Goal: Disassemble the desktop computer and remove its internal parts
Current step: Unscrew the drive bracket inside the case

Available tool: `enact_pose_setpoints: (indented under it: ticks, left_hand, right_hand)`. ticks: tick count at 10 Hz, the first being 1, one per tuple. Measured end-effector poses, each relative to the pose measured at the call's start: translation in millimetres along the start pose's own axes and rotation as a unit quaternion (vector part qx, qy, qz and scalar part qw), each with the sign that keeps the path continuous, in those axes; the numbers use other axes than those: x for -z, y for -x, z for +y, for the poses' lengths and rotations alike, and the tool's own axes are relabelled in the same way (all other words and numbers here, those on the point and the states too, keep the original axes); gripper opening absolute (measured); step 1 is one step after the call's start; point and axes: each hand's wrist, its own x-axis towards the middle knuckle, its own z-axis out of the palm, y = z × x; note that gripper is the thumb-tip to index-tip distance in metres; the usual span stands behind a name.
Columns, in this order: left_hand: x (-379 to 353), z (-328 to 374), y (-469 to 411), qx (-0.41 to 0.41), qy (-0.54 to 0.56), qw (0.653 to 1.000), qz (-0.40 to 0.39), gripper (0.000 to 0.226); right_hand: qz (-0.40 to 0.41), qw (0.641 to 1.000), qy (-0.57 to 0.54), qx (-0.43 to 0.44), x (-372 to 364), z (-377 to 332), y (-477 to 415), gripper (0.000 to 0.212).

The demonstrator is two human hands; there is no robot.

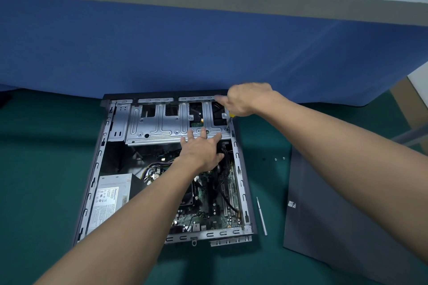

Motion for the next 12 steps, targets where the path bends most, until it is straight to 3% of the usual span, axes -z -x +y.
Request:
enact_pose_setpoints:
  ticks: [1,3,4,5,6,7,8,9,10,11,12]
  left_hand:
    - [-0.6,0.1,-0.7,-0.001,0.003,1.000,-0.001,0.068]
    - [-1.9,-0.6,-1.3,0.000,0.003,1.000,0.000,0.068]
    - [-1.7,-0.5,-1.7,0.002,0.003,1.000,-0.001,0.069]
    - [-1.5,-0.7,-1.4,0.000,0.003,1.000,0.000,0.069]
    - [-2.0,-0.9,-1.2,0.000,0.002,1.000,0.003,0.069]
    - [-1.3,-0.7,-0.5,0.000,0.001,1.000,0.003,0.068]
    - [-0.6,0.3,-0.5,0.000,0.003,1.000,0.000,0.068]
    - [-0.2,0.0,0.3,-0.002,0.000,1.000,0.001,0.068]
    - [-0.8,-0.5,0.1,-0.002,0.000,1.000,0.001,0.068]
    - [-1.0,-0.8,-0.4,-0.003,0.001,1.000,0.001,0.068]
    - [-1.7,-0.7,-2.2,-0.005,0.002,1.000,-0.001,0.068]
  right_hand:
    - [0.040,0.999,-0.003,0.021,-3.3,-2.7,-1.5,0.023]
    - [-0.007,0.993,-0.081,0.080,0.3,2.7,0.7,0.014]
    - [0.018,0.999,-0.036,0.021,-4.0,2.4,-1.1,0.046]
    - [0.025,0.999,-0.014,0.035,-2.1,2.5,-2.6,0.037]
    - [0.013,0.996,-0.037,0.083,4.9,6.1,-0.9,0.005]
    - [-0.018,0.993,-0.061,0.096,5.0,7.2,-0.3,0.006]
    - [-0.006,0.999,-0.012,0.041,1.2,4.1,-0.5,0.041]
    - [0.023,0.999,0.004,0.031,0.2,1.9,-3.8,0.041]
    - [0.024,0.997,-0.022,0.067,5.0,2.5,-1.6,0.009]
    - [-0.010,0.995,-0.058,0.075,4.5,6.1,-2.9,0.015]
    - [0.008,0.999,-0.021,0.038,-2.0,4.7,-4.6,0.033]
